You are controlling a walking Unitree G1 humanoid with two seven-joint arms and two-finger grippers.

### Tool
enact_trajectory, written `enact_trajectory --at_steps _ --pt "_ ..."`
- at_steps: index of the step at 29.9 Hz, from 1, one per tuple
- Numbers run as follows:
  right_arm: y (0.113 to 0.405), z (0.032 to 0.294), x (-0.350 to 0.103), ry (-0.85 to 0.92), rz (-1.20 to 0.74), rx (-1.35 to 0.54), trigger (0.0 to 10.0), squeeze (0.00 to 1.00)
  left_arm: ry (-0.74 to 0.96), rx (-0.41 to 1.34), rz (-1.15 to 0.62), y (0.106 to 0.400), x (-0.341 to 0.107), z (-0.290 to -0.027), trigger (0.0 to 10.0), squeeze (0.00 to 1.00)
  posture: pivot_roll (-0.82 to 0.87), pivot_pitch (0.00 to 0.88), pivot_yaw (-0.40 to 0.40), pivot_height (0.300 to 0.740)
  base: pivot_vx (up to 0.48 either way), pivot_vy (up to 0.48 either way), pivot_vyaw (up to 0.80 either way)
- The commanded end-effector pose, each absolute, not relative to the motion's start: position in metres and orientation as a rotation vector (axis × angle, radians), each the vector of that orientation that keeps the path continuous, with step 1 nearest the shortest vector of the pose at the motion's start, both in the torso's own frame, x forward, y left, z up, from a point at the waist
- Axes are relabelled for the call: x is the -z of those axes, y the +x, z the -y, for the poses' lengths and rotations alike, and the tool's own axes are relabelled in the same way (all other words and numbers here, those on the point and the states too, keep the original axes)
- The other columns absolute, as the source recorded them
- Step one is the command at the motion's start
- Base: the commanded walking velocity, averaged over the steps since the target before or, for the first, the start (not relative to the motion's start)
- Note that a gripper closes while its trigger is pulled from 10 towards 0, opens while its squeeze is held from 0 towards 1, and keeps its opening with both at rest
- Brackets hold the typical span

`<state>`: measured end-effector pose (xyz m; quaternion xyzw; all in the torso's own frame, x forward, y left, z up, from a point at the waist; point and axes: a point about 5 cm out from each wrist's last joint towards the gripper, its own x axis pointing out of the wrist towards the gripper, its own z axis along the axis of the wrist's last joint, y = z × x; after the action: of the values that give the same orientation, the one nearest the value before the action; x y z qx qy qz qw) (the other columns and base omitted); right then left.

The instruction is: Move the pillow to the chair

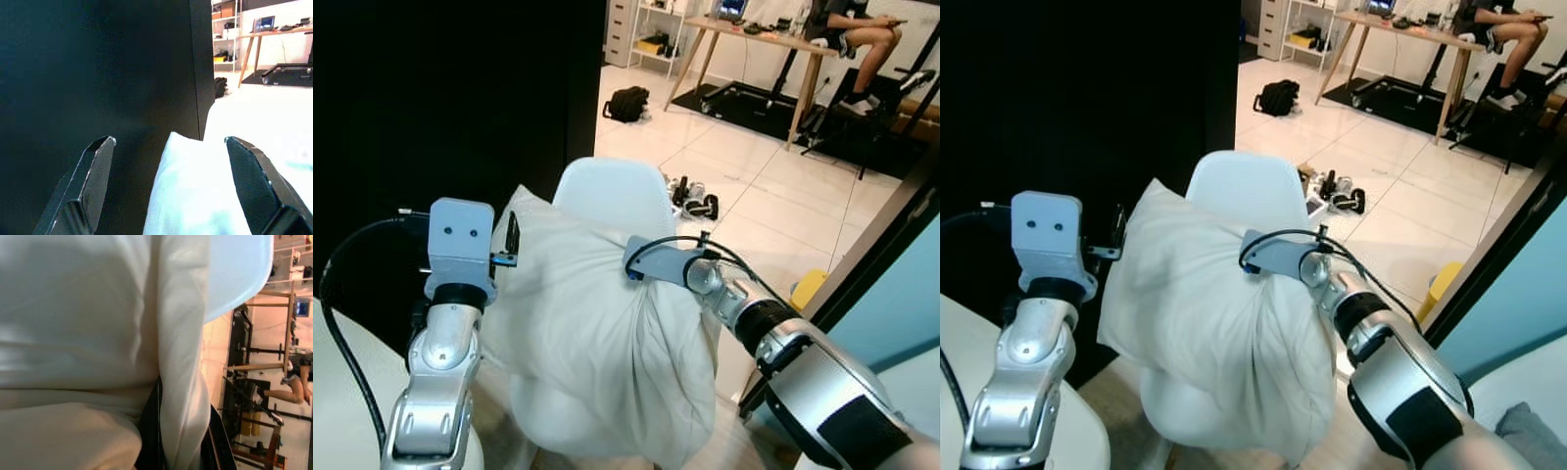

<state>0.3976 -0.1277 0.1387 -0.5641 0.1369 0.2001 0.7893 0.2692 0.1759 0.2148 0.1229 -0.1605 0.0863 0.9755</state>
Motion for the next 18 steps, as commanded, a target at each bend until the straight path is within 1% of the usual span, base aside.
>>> enact_trajectory --at_steps 1,5,6,7,9,10,13,18 --pt "0.403 0.143 -0.150 -1.242 -0.292 -0.343 10.0 0.00 0.232 -0.166 0.303 0.269 -0.212 -0.175 10.0 0.00 0.09 0.000 -0.089 0.625 0.000 0.000 0.00" --pt "0.404 0.146 -0.152 -1.278 -0.291 -0.339 10.0 0.00 0.234 -0.168 0.302 0.269 -0.212 -0.176 10.0 0.00 0.09 0.000 -0.088 0.615 0.000 0.000 0.00" --pt "0.405 0.149 -0.155 -1.315 -0.286 -0.332 10.0 0.00 0.234 -0.170 0.302 0.269 -0.212 -0.177 10.0 0.00 0.09 0.000 -0.087 0.610 0.000 0.000 0.00" --pt "0.405 0.149 -0.155 -1.315 -0.286 -0.332 10.0 0.00 0.234 -0.170 0.302 0.269 -0.212 -0.177 10.0 0.00 0.09 0.000 -0.087 0.610 0.000 0.000 0.00" --pt "0.407 0.155 -0.163 -1.387 -0.266 -0.304 10.0 0.00 0.235 -0.169 0.302 0.269 -0.212 -0.177 10.0 0.00 0.09 0.000 -0.085 0.600 0.000 0.000 0.00" --pt "0.407 0.155 -0.163 -1.387 -0.266 -0.304 10.0 0.00 0.235 -0.169 0.302 0.269 -0.212 -0.177 10.0 0.00 0.09 0.000 -0.085 0.600 0.000 0.000 0.00" --pt "0.412 0.163 -0.178 -1.468 -0.218 -0.239 10.0 0.00 0.236 -0.166 0.303 0.269 -0.213 -0.177 10.0 0.00 0.09 0.000 -0.084 0.585 0.000 0.000 0.00" --pt "0.416 0.168 -0.195 -1.538 -0.149 -0.163 10.0 0.00 0.238 -0.165 0.303 0.269 -0.213 -0.177 10.0 0.00 0.09 0.000 -0.082 0.565 0.000 0.000 0.00"
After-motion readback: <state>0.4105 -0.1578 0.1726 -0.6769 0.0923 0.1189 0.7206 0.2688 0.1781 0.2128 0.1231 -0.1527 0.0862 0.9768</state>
